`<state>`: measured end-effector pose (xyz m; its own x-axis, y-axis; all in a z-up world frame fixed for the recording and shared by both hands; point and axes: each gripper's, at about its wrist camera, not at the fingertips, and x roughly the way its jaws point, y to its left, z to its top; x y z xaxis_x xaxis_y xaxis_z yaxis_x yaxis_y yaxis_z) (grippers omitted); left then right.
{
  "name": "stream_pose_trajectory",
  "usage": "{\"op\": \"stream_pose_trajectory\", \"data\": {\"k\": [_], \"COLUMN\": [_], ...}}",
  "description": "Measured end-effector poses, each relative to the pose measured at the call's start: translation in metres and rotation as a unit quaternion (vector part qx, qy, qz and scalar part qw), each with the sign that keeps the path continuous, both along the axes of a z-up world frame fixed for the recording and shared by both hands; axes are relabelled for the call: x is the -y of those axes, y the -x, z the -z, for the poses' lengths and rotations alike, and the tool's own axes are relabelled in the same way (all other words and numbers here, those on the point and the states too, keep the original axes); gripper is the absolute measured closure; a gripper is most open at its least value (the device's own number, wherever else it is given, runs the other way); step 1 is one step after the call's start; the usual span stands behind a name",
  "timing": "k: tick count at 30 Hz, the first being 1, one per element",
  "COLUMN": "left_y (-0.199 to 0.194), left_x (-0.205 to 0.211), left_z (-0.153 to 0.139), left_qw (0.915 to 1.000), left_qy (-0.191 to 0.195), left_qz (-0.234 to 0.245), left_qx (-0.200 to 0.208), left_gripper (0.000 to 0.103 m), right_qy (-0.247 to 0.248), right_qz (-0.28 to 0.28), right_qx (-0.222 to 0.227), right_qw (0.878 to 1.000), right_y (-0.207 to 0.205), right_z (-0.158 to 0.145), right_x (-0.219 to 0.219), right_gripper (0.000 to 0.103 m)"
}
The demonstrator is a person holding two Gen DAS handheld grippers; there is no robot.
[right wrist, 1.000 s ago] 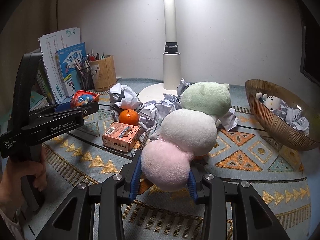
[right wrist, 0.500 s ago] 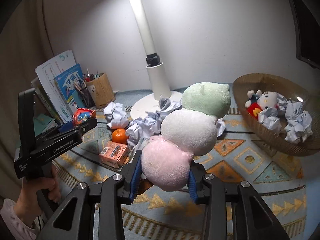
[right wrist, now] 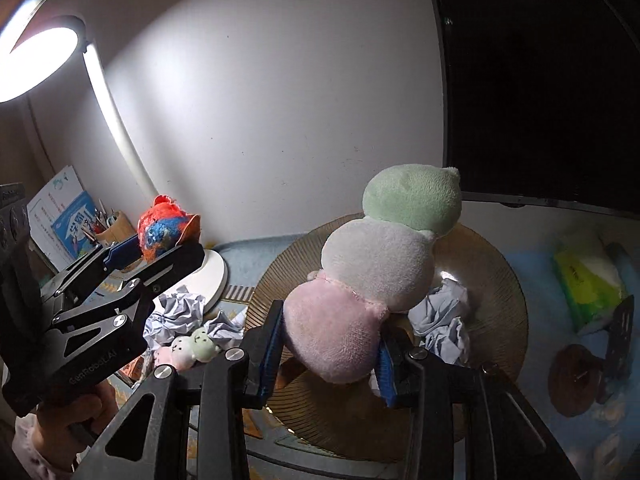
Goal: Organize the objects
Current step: 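Carry the snack bag and plush to the brown bowl and open both tools, then move both tools back over the pile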
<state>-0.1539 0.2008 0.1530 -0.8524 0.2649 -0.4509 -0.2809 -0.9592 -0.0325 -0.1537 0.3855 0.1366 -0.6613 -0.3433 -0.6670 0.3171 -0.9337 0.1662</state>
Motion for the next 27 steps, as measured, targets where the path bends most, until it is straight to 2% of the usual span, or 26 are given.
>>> {"op": "stream_pose_trajectory", "data": {"k": [1,2,3,4,5,6,8,10,13,17,23,27], "left_y": [0.006,0.013,0.021,0.03,0.039,0.042,0.04,0.036,0.033,0.032,0.014,-0.007], "left_x": [-0.008,-0.016,-0.023,-0.026,-0.024,-0.018,-0.005,0.003,0.014,0.028,0.075,0.117], "left_z": [0.003,0.006,0.011,0.019,0.026,0.03,0.036,0.039,0.041,0.033,0.014,0.006], "left_qw": [0.9999,0.9997,0.9992,0.9979,0.9955,0.9955,0.9958,0.9953,0.9957,0.9957,0.9943,0.9899], "left_qy": [-0.001,0.003,0.008,0.006,0.004,-0.001,-0.028,-0.03,-0.006,-0.001,0.008,0.034], "left_qz": [0.01,0.019,0.026,0.025,0.013,-0.012,-0.02,-0.025,-0.036,-0.042,-0.071,-0.107], "left_qx": [0.005,0.014,0.029,0.059,0.094,0.094,0.085,0.088,0.085,0.083,0.079,0.086], "left_gripper": [0.048,0.045,0.041,0.026,0.009,0.0,0.0,0.0,0.0,0.0,0.0,0.0], "right_qy": [-0.003,-0.008,-0.02,-0.05,-0.055,-0.045,-0.007,0.011,-0.007,-0.011,-0.017,-0.016], "right_qz": [-0.004,-0.004,0.004,0.029,0.04,0.047,0.05,0.05,0.053,0.04,0.009,-0.018], "right_qx": [0.009,0.02,0.029,0.025,0.007,-0.001,0.008,0.006,-0.002,-0.006,-0.023,-0.026], "right_qw": [1.0,1.0,0.999,0.998,0.998,0.998,0.999,0.999,0.999,0.999,1.0,0.999], "right_y": [0.004,0.007,0.01,0.011,0.009,0.008,0.006,0.004,0.002,-0.003,-0.021,-0.034], "right_z": [0.003,0.007,0.012,0.016,0.017,0.018,0.021,0.021,0.019,0.011,-0.004,-0.007], "right_x": [-0.002,-0.005,-0.009,-0.015,-0.023,-0.031,-0.044,-0.049,-0.04,-0.012,0.03,0.068], "right_gripper": [0.055,0.044,0.017,0.0,0.0,0.0,0.0,0.0,0.0,0.0,0.0,0.0]}}
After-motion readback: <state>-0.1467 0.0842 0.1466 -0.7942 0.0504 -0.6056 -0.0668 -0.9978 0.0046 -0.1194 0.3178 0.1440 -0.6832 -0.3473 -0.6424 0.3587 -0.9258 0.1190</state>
